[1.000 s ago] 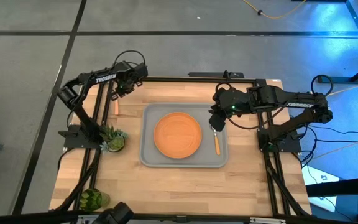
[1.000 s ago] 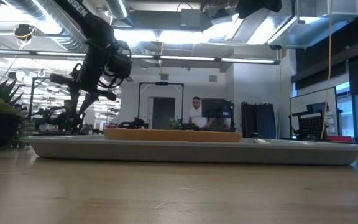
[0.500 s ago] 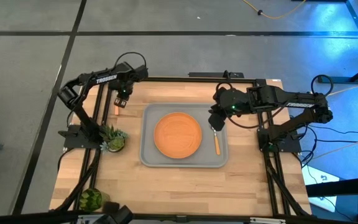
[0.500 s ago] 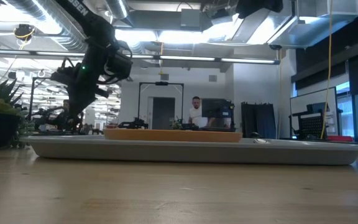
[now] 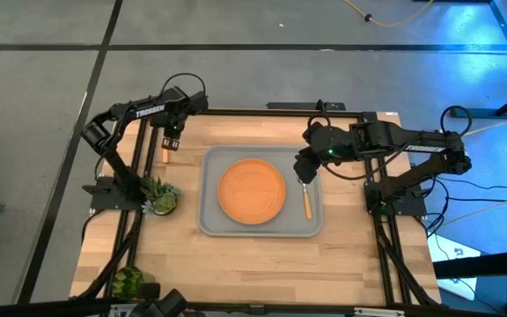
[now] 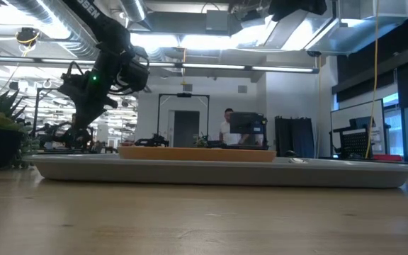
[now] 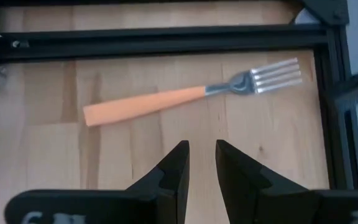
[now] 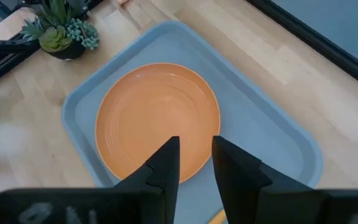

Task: Pick and place plate/cup/fork/spoon on tray
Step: Put the green glass on the gray food tray to the top left of the orange plate

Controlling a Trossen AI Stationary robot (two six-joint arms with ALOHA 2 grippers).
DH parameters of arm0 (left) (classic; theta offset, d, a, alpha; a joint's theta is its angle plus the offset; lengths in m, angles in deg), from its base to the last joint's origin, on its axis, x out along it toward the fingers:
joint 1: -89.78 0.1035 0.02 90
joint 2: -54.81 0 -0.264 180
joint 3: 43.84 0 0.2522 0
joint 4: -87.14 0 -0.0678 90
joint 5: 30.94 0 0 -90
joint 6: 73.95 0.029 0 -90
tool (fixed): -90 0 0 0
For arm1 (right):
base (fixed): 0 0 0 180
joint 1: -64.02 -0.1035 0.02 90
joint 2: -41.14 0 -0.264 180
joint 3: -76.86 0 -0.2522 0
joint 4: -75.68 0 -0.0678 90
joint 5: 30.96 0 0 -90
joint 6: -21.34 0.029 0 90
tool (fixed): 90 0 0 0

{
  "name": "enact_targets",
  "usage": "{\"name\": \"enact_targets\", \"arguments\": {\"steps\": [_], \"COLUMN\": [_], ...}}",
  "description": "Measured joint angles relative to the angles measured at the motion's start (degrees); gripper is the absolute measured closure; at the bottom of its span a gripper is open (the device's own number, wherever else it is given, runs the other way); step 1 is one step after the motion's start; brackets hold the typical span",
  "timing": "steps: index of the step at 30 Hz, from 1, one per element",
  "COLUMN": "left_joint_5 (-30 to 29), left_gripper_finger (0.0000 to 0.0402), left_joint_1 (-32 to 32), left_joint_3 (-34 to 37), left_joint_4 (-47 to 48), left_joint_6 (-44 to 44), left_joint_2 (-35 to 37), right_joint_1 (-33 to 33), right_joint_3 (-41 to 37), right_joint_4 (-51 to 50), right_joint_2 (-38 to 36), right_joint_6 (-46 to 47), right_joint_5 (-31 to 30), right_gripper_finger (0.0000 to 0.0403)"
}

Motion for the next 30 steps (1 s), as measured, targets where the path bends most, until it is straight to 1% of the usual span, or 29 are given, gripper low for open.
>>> {"name": "enact_targets", "arguments": {"steps": [6,9,17,24,27,30], "left_joint_5": [-3.6,-3.6,-2.8,-1.3,-1.7,-2.8], "left_gripper_finger": [0.0329,0.0329,0.0329,0.0329,0.0329,0.0329], "left_joint_1": [1.5,1.5,1.5,-1.6,-2.1,-1.1], "left_joint_3": [2.4,2.4,2.4,2.4,2.4,2.4], "left_joint_4": [-2.5,-4.1,-4.9,-8.0,-8.6,-8.4], "left_joint_6": [-1.2,-2.5,-3.5,-5.0,-5.0,-3.7], "left_joint_2": [0.1,0.1,0.1,0.1,0.1,0.1], "right_joint_1": [0.0,0.0,0.0,0.0,0.0,0.0], "right_joint_3": [0.0,0.0,0.0,0.0,0.0,0.0], "right_joint_4": [0.0,0.0,0.0,0.0,0.0,0.0], "right_joint_2": [0.0,0.0,0.0,0.0,0.0,0.0], "right_joint_6": [1.4,1.3,1.0,-0.5,-1.0,-1.8], "right_joint_5": [3.0,4.3,4.5,4.5,4.5,4.7], "right_gripper_finger": [0.0304,0.0304,0.0304,0.0304,0.0304,0.0304]}}
